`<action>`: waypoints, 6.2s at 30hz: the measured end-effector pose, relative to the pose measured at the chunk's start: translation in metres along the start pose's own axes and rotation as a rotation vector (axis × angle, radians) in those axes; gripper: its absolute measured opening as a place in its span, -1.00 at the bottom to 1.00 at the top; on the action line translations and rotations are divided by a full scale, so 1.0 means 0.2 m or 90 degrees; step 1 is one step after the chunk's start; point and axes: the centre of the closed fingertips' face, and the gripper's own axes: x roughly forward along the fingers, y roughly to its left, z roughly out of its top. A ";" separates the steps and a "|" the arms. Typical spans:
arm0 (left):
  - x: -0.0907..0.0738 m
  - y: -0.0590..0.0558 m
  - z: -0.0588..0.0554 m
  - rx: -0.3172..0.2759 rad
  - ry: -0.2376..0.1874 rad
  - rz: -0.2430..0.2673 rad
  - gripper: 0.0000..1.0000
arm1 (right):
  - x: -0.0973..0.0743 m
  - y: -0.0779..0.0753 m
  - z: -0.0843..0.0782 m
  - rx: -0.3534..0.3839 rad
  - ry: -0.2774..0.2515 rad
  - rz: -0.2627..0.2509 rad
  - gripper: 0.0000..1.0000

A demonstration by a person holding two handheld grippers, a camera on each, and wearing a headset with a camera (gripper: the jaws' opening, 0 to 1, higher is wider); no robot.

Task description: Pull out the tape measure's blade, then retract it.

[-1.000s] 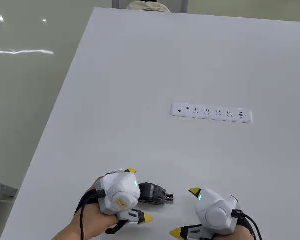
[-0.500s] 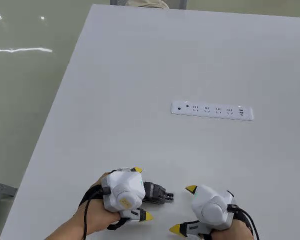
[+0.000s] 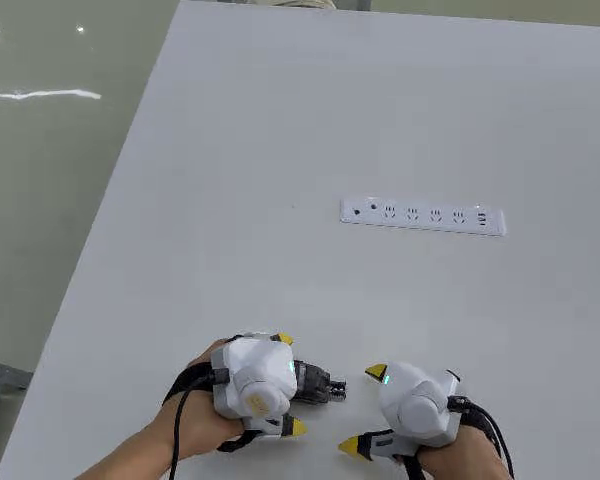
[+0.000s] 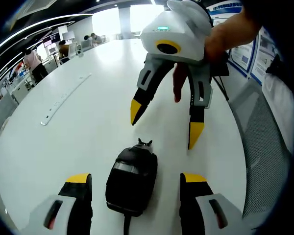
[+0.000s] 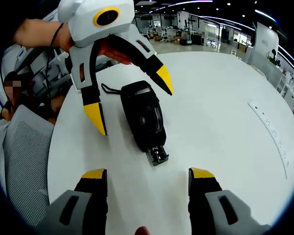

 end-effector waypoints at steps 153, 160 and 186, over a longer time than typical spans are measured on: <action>0.10 0.01 0.03 0.106 0.041 -0.042 -0.28 | 0.10 -0.10 -0.01 -0.174 0.058 0.045 -0.74; 0.10 0.01 0.03 0.105 0.041 -0.042 -0.28 | 0.08 -0.11 -0.03 -0.175 0.061 0.044 -0.74; 0.10 0.01 0.03 0.100 0.043 -0.042 -0.28 | 0.02 -0.15 -0.10 -0.168 0.069 0.041 -0.75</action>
